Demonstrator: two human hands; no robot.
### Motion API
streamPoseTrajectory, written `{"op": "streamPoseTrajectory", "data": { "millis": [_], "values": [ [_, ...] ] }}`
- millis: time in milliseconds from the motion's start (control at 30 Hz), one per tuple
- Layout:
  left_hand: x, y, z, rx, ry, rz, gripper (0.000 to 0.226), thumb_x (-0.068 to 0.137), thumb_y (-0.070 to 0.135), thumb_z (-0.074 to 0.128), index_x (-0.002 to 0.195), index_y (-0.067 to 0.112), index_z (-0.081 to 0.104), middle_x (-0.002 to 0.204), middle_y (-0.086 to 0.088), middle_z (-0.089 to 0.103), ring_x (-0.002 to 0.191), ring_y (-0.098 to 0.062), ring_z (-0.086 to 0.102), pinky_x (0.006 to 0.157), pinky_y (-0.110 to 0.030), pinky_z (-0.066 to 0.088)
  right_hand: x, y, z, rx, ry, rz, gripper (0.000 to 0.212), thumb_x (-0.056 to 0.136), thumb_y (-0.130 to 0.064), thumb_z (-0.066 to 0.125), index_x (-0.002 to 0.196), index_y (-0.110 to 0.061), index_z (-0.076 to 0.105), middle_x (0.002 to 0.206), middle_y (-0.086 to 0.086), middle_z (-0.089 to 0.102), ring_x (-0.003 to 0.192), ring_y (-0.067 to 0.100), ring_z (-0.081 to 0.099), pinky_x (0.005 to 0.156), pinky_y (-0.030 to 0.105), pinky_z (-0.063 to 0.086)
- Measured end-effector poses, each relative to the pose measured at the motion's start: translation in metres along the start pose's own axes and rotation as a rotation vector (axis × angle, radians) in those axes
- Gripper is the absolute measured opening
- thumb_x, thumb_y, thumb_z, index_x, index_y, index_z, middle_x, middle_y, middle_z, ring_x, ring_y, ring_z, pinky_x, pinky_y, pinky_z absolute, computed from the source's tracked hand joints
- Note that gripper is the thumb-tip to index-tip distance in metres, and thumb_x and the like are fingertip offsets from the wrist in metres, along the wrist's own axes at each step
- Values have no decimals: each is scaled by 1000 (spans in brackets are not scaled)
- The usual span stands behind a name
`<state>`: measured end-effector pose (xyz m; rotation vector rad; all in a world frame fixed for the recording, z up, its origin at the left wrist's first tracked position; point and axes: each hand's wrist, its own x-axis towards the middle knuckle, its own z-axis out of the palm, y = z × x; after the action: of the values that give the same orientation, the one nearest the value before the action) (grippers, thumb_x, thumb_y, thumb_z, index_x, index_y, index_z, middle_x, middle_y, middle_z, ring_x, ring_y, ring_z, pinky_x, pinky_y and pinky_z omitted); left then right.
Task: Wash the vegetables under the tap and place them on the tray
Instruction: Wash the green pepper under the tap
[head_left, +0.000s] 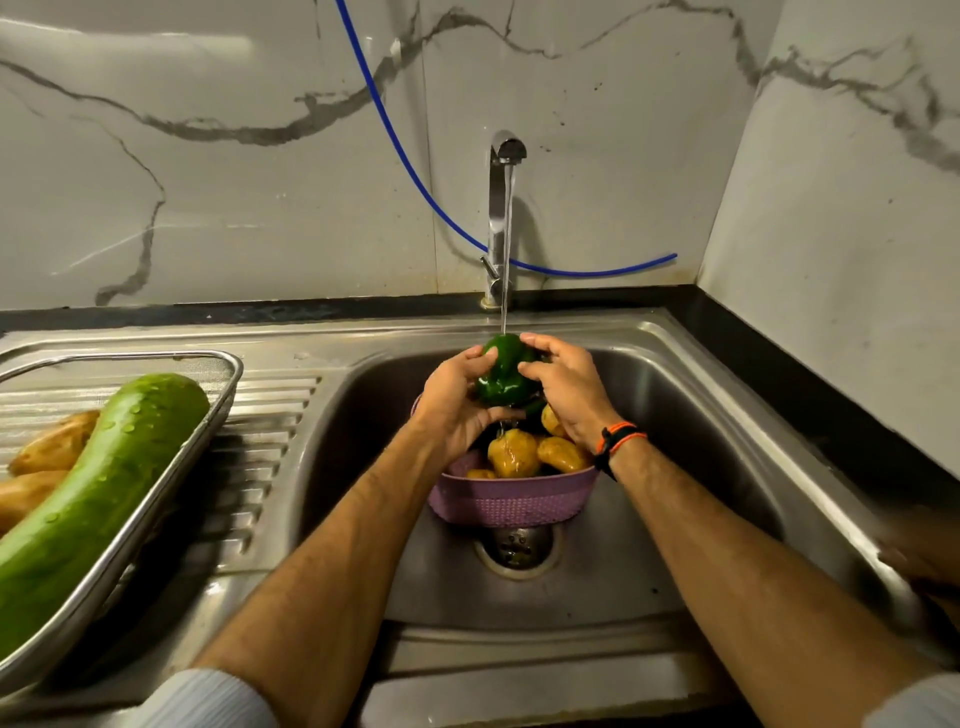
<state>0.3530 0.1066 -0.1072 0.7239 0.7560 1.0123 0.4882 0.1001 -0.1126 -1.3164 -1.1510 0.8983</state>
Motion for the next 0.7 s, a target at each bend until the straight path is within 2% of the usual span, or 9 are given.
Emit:
{"op": "streamPoseTrajectory", "data": {
  "millis": [67,167,233,300,400,533,700],
  "values": [
    [0,0,0,-37,6,-9,34,103,15,47,135,4,53,125,-23,59,107,-36,64,79,-54,60,-2,-7,1,-75,-63,0,51,84,-13,61,134,-16,58,136,4,58,127,19,52,109,38,43],
    [4,0,-3,-84,55,6,35,100,11,54,134,5,55,123,-22,60,106,-33,65,66,-45,62,-7,-10,3,-247,-201,11,84,66,-35,69,146,-23,44,143,3,51,128,19,50,110,41,41],
    [4,0,-4,-37,87,22,35,98,8,55,133,9,56,114,-16,63,97,-26,65,58,-34,60,-10,-6,6,-479,-267,-74,95,71,-29,78,152,-18,29,149,4,43,132,20,45,111,31,38],
    [6,-1,-6,39,91,36,37,97,8,56,134,12,56,115,-13,64,98,-24,65,58,-30,58,-7,-1,8,-638,-231,-177,101,70,-27,85,151,-13,27,149,6,40,133,21,42,105,25,37],
    [9,-4,-8,153,73,49,42,92,7,62,133,15,57,121,-13,66,106,-26,65,68,-33,59,-1,4,11,-650,-192,-204,102,64,-30,89,148,-13,34,145,6,43,131,23,44,102,26,38],
    [15,-5,-8,137,64,76,44,90,-3,61,130,14,58,124,-16,63,112,-33,63,79,-44,59,1,4,12,-621,-128,-227,90,64,-29,90,140,-16,44,135,6,53,121,23,53,99,32,47],
    [22,-6,-6,63,82,122,48,90,-11,51,128,16,62,123,-17,64,112,-36,63,80,-50,59,-2,0,13,-608,62,-274,81,56,-32,93,126,-18,55,117,4,65,104,20,61,85,29,52]
  ]
}}
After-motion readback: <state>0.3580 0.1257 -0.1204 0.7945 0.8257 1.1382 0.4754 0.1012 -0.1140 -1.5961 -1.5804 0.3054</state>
